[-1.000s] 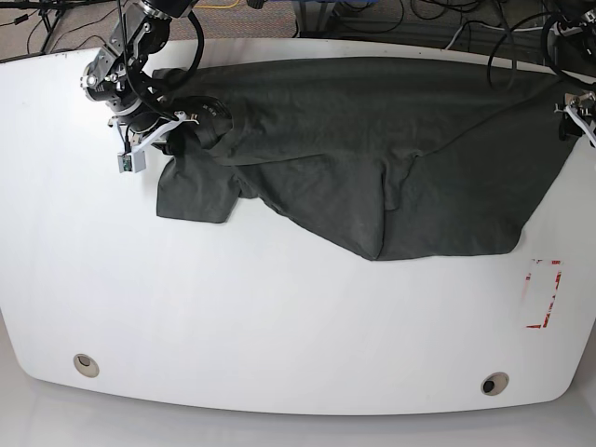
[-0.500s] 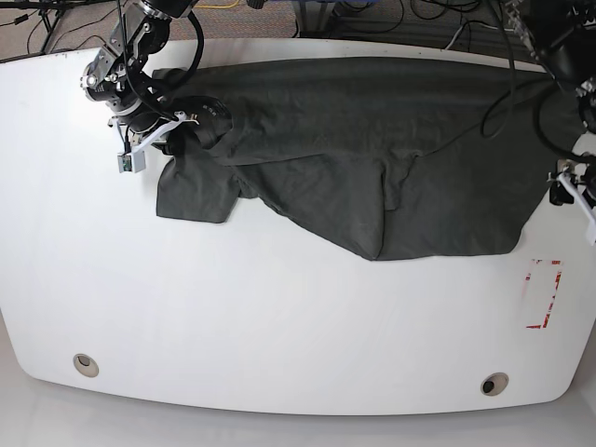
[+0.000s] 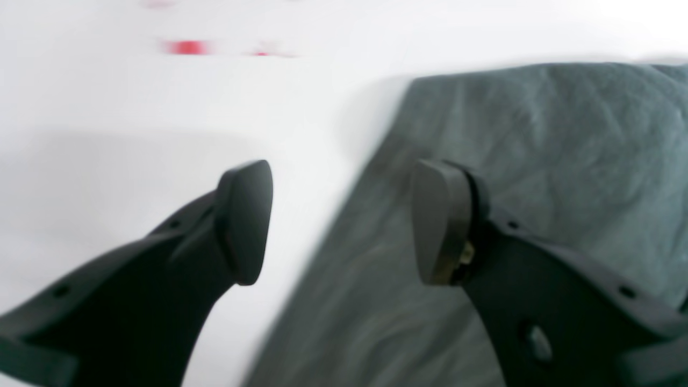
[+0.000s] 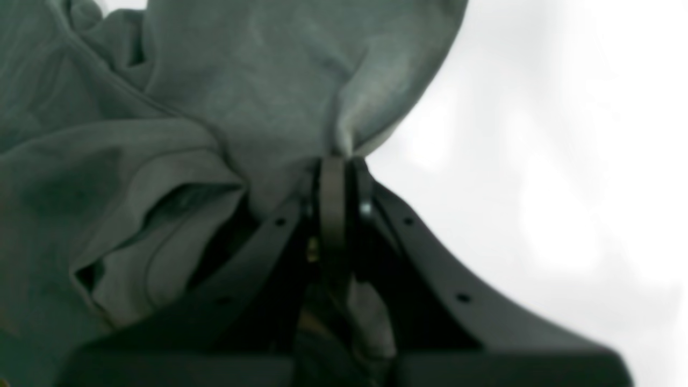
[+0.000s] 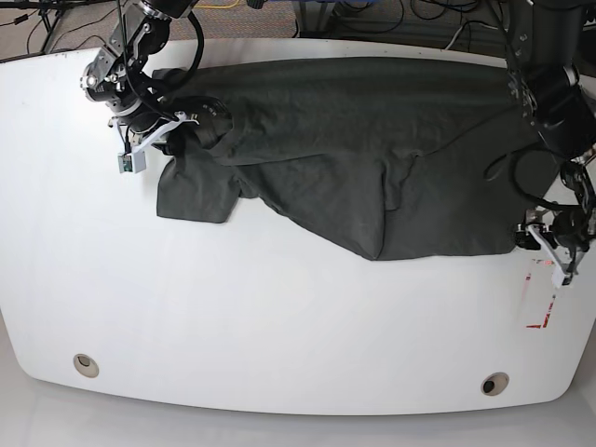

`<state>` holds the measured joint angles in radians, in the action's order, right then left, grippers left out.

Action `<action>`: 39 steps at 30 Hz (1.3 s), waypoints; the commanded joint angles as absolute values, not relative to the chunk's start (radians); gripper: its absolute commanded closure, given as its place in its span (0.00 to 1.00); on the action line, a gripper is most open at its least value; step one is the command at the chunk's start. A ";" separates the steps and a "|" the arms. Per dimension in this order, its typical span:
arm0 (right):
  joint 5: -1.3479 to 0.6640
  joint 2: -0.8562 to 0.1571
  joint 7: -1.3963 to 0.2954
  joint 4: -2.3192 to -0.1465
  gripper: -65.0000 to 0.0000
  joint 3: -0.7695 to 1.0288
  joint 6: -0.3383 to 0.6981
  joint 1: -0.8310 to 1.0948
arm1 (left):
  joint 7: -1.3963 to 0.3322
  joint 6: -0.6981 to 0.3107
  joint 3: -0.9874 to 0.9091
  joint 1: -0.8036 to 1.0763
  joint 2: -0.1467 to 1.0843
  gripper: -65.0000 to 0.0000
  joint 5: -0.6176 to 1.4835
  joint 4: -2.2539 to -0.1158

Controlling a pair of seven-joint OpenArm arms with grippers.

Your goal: Fold the T-shirt properly

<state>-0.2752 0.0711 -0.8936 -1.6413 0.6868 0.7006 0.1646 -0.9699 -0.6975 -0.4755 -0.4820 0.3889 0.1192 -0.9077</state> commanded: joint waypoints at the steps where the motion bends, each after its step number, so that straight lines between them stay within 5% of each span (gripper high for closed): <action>1: -0.255 0.065 -0.915 -1.647 1.00 0.687 0.698 0.156 | -0.897 -0.698 -0.458 -0.550 0.410 0.41 0.130 -0.840; 10: -0.255 0.064 -0.915 -1.647 1.00 0.687 0.698 0.150 | -0.766 -0.698 -0.410 -0.634 0.410 0.41 0.130 -0.608; 24: -0.255 0.064 -0.915 -1.647 1.00 0.687 0.698 0.137 | -0.792 -0.698 -0.404 -0.636 0.366 0.43 0.130 -0.585; 35: -0.248 0.064 -0.917 -1.647 1.00 0.687 0.698 0.117 | -0.785 -0.698 -0.404 -0.602 0.358 0.97 0.130 -0.588; 39: -0.248 0.064 -0.917 -1.647 1.00 0.687 0.698 0.113 | -0.756 -0.698 -0.407 -0.593 0.358 0.99 0.130 -0.590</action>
<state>-0.2497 0.0696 -0.9203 -1.6386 0.6861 0.6994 0.1196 -0.7551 -0.6971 -0.4061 -0.5739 0.3477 0.1436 -0.5785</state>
